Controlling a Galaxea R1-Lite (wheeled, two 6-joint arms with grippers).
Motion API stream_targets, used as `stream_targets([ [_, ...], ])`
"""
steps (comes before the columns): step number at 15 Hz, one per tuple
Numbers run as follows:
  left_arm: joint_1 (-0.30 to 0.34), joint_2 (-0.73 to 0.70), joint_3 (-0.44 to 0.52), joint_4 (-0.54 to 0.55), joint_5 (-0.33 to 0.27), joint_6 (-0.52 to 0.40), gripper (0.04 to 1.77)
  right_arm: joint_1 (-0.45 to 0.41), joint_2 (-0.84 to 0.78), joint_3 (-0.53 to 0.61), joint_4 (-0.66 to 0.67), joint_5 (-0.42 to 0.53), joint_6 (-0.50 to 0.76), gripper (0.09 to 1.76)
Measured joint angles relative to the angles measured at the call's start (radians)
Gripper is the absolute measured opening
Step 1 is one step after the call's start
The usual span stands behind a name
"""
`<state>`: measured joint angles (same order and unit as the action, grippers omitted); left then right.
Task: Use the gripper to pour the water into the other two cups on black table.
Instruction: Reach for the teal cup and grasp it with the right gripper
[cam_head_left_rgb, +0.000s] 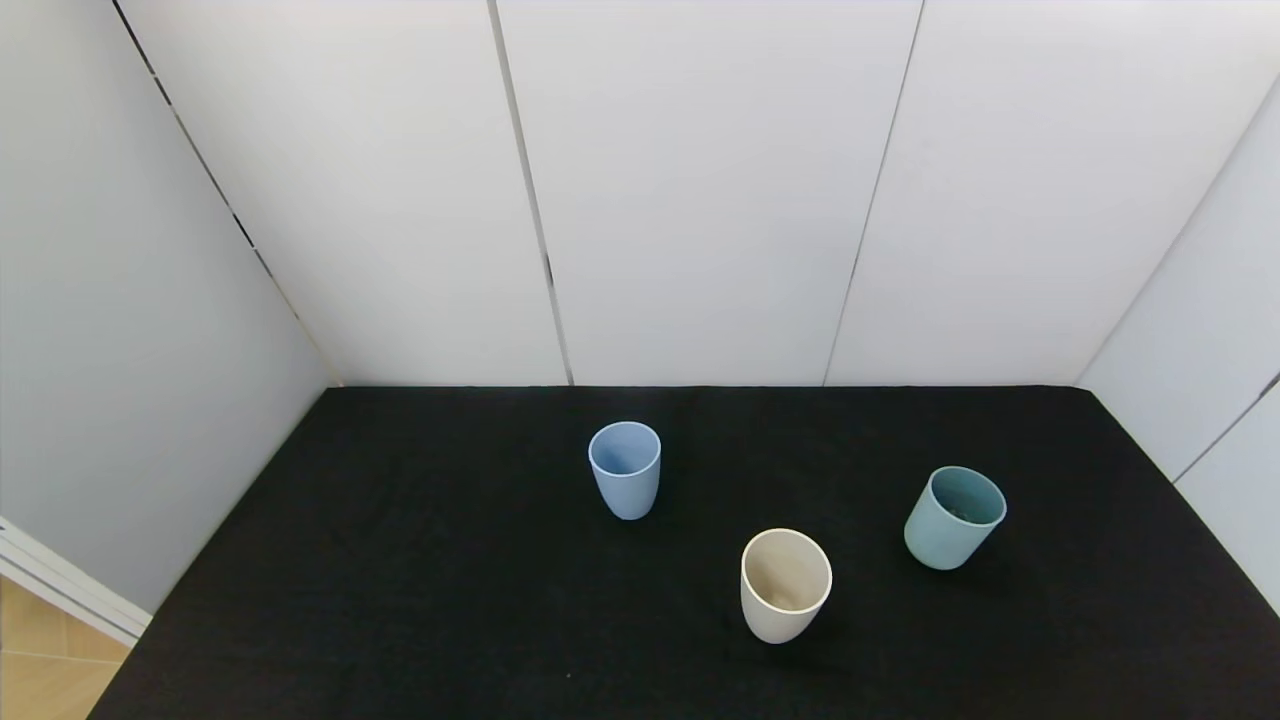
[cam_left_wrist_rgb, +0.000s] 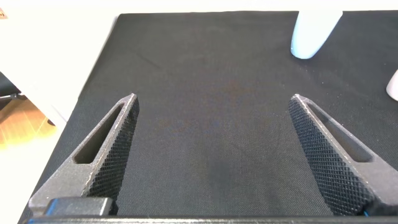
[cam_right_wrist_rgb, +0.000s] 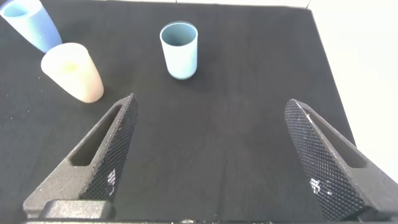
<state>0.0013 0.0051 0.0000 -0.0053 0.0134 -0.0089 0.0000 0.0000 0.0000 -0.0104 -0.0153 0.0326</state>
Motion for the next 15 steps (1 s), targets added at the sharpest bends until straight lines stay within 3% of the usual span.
stream_targets([
  [4, 0.0, 0.0, 0.0, 0.0, 0.0, 0.0, 1.72, 0.0, 0.0, -0.013, 0.019, 0.024, -0.01, 1.71],
  [8, 0.0, 0.0, 0.0, 0.0, 0.0, 0.0, 1.72, 0.001, 0.024, -0.127, 0.15, 0.063, -0.01, 1.71],
  [11, 0.0, 0.0, 0.0, 0.0, 0.0, 0.0, 1.72, 0.001, 0.14, -0.236, 0.177, 0.077, -0.01, 1.71],
  [15, 0.0, 0.0, 0.0, 0.0, 0.0, 0.0, 1.72, 0.001, 0.419, -0.374, 0.177, 0.079, -0.011, 1.71],
])
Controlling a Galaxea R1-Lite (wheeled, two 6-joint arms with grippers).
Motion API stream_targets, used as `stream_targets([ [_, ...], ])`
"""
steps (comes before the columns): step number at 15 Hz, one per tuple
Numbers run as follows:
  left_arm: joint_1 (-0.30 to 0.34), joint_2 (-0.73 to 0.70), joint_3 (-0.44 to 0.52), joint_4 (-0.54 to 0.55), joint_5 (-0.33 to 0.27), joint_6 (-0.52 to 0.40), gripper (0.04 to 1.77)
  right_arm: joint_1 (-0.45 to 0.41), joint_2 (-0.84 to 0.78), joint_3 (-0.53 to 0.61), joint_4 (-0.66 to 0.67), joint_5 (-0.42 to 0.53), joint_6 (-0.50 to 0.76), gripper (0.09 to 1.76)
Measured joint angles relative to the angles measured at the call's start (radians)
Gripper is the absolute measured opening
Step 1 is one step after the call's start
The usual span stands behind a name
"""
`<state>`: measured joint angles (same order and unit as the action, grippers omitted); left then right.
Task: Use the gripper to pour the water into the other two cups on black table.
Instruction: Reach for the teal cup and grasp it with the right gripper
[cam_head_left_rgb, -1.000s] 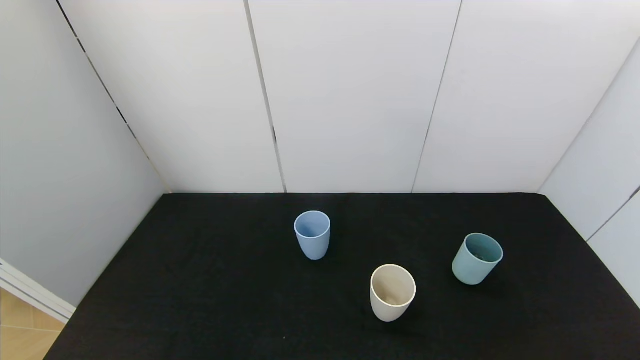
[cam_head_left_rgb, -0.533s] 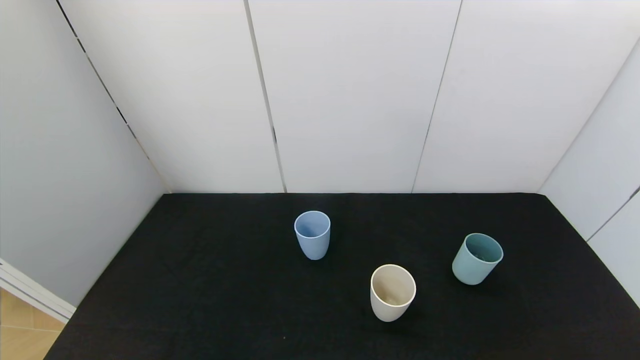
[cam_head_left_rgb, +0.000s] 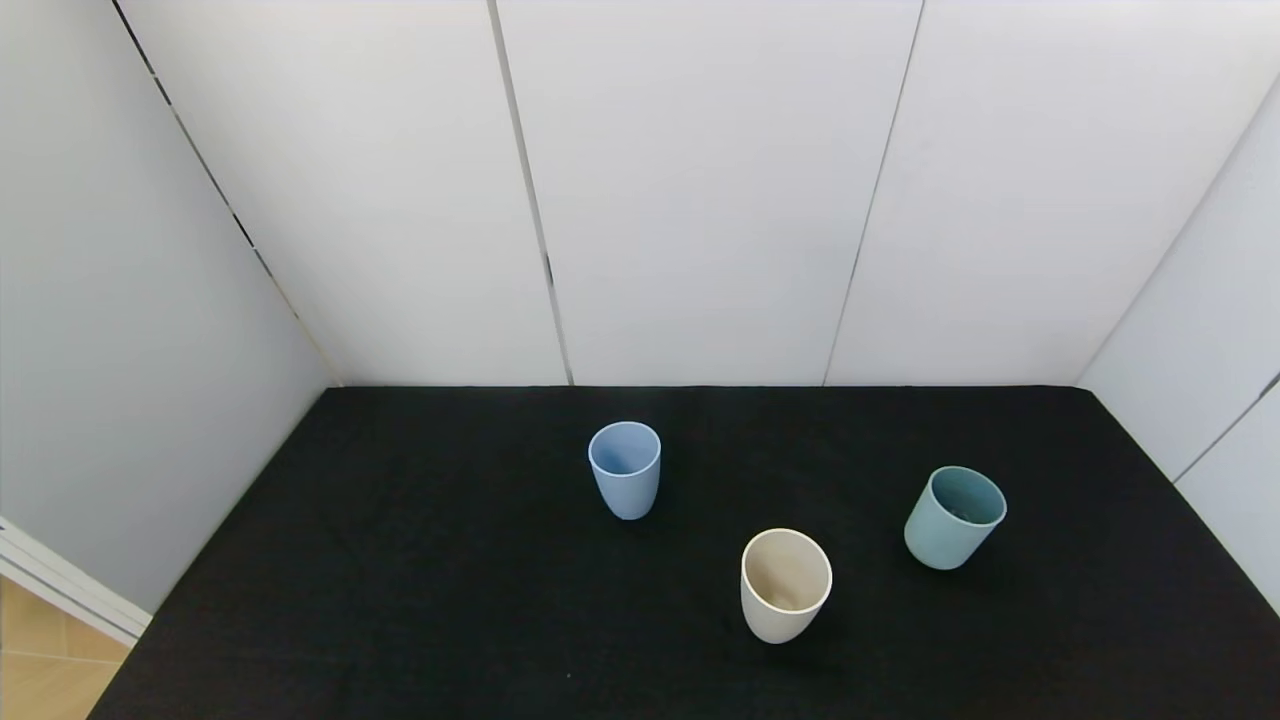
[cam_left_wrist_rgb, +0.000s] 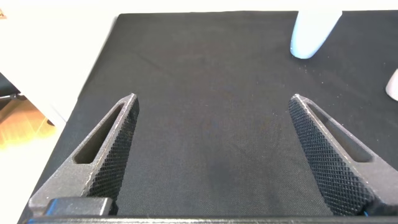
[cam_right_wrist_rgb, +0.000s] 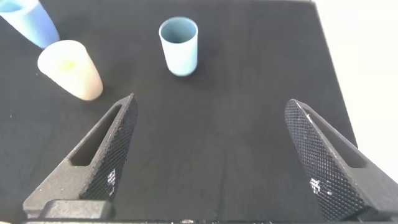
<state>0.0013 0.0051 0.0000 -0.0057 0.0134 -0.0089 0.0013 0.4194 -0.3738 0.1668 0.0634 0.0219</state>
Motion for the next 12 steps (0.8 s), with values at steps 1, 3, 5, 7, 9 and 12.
stream_targets([
  [1, 0.0, 0.0, 0.0, 0.0, 0.0, 0.0, 1.72, 0.0, 0.077, -0.028, -0.003, -0.001, -0.001, 1.71],
  [3, 0.0, 0.0, 0.0, 0.0, 0.0, 0.0, 1.72, 0.0, 0.233, -0.071, -0.042, -0.005, -0.003, 1.71],
  [5, 0.0, 0.0, 0.0, 0.0, 0.0, 0.0, 1.72, 0.006, 0.376, -0.086, -0.13, -0.008, -0.007, 1.71],
  [7, 0.0, 0.0, 0.0, 0.0, 0.0, 0.0, 1.72, 0.014, 0.519, -0.084, -0.222, -0.011, -0.01, 1.71],
  [9, 0.0, 0.0, 0.0, 0.0, 0.0, 0.0, 1.72, 0.026, 0.655, -0.077, -0.297, -0.013, -0.012, 1.71],
  [12, 0.0, 0.0, 0.0, 0.0, 0.0, 0.0, 1.72, 0.063, 0.829, -0.064, -0.414, -0.017, -0.011, 1.71],
])
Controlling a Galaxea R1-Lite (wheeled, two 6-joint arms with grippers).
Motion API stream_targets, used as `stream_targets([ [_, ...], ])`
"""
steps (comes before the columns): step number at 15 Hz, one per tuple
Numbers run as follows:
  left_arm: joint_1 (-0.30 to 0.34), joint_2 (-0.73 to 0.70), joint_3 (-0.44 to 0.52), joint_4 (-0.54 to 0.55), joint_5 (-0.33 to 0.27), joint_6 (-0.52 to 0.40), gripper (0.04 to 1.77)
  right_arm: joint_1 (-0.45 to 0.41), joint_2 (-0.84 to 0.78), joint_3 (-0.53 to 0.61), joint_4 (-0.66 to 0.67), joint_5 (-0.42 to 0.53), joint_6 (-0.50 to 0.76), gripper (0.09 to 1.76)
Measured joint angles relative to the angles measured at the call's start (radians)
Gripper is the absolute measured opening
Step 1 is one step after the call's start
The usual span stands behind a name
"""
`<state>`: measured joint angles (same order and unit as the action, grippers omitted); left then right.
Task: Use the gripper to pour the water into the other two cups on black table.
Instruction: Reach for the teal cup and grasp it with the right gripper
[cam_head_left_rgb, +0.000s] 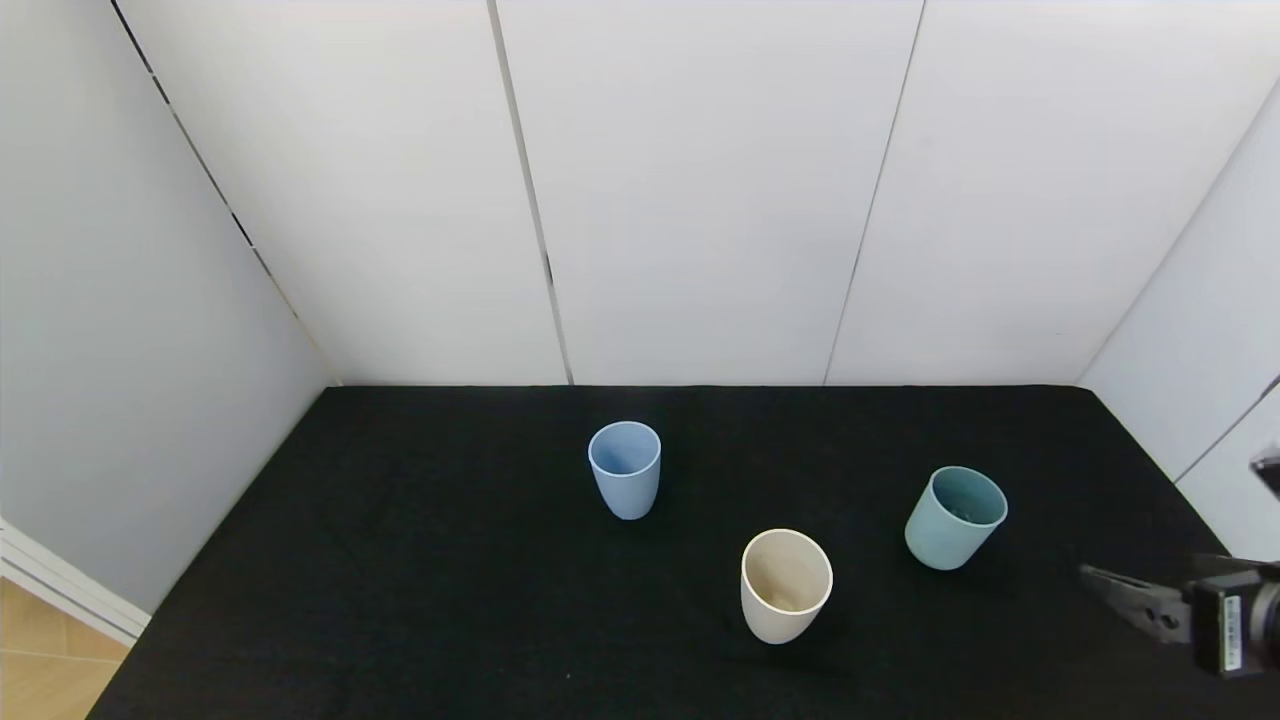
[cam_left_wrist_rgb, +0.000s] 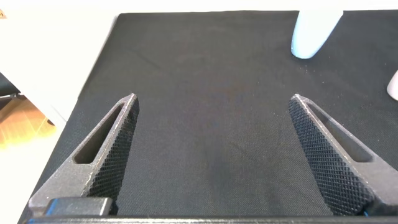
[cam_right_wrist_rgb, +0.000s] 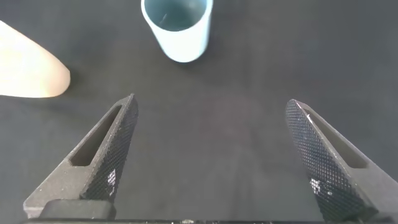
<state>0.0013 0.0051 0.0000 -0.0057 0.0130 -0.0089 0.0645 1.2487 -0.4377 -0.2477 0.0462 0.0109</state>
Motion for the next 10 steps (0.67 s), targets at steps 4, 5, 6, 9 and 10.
stream_targets([
  [4, 0.0, 0.0, 0.0, 0.0, 0.0, 0.0, 1.72, 0.07, 0.179, 0.045, -0.21, -0.072, 0.006, 1.71],
  [5, 0.0, 0.0, 0.0, 0.0, 0.0, 0.0, 1.72, 0.088, 0.218, 0.06, -0.297, -0.087, 0.007, 1.71],
  [6, 0.0, 0.0, 0.0, 0.0, 0.0, 0.0, 1.72, 0.103, 0.26, 0.079, -0.401, -0.095, 0.008, 1.71],
  [9, 0.0, 0.0, 0.0, 0.0, 0.0, 0.0, 1.72, 0.12, 0.383, 0.137, -0.696, -0.098, 0.009, 1.71],
  [10, 0.0, 0.0, 0.0, 0.0, 0.0, 0.0, 1.72, 0.121, 0.423, 0.154, -0.767, -0.097, 0.011, 1.71],
])
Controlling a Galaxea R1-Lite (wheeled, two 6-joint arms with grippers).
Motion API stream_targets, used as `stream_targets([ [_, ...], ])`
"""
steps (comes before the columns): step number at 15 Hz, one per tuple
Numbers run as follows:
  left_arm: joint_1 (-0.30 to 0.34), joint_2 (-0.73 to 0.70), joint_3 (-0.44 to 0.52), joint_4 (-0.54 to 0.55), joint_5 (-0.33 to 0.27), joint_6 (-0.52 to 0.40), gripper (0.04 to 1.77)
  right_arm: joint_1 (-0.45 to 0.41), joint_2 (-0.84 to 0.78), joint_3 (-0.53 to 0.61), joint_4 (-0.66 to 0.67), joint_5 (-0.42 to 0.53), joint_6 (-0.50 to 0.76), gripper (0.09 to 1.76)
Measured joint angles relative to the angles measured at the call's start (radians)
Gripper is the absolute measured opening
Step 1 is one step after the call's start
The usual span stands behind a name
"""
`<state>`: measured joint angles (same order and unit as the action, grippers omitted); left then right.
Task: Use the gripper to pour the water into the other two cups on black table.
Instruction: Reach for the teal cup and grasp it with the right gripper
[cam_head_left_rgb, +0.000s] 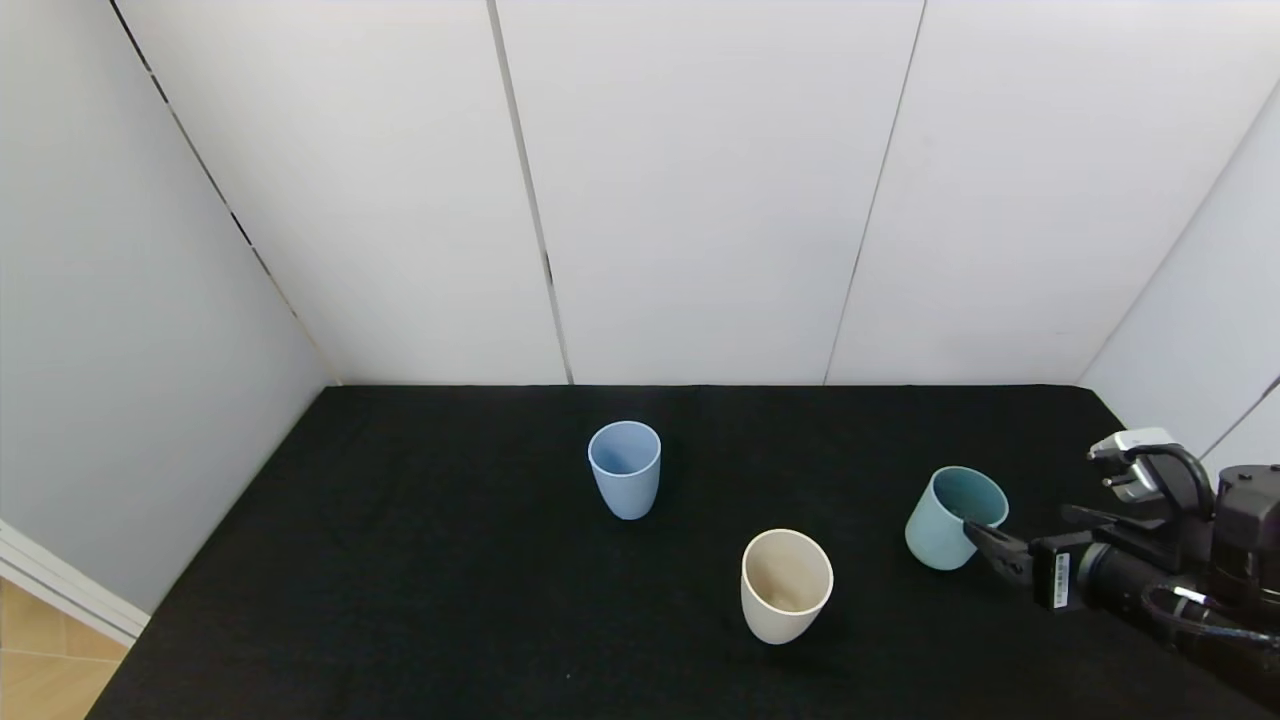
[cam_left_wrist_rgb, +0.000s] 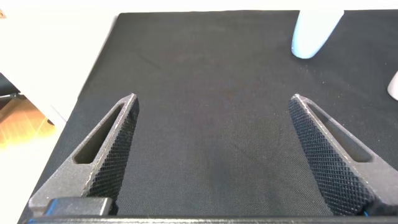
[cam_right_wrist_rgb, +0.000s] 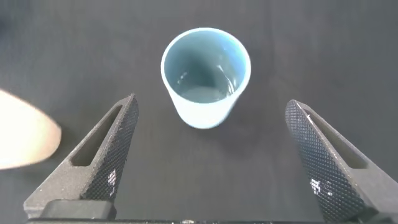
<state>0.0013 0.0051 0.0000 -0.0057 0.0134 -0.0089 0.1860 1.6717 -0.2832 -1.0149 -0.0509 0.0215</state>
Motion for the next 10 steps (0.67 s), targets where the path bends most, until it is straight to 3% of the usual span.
stream_targets([
  [10, 0.0, 0.0, 0.0, -0.001, -0.001, -0.001, 1.72, 0.007, 0.235, 0.017, -0.229, 0.0, 0.0, 1.71],
])
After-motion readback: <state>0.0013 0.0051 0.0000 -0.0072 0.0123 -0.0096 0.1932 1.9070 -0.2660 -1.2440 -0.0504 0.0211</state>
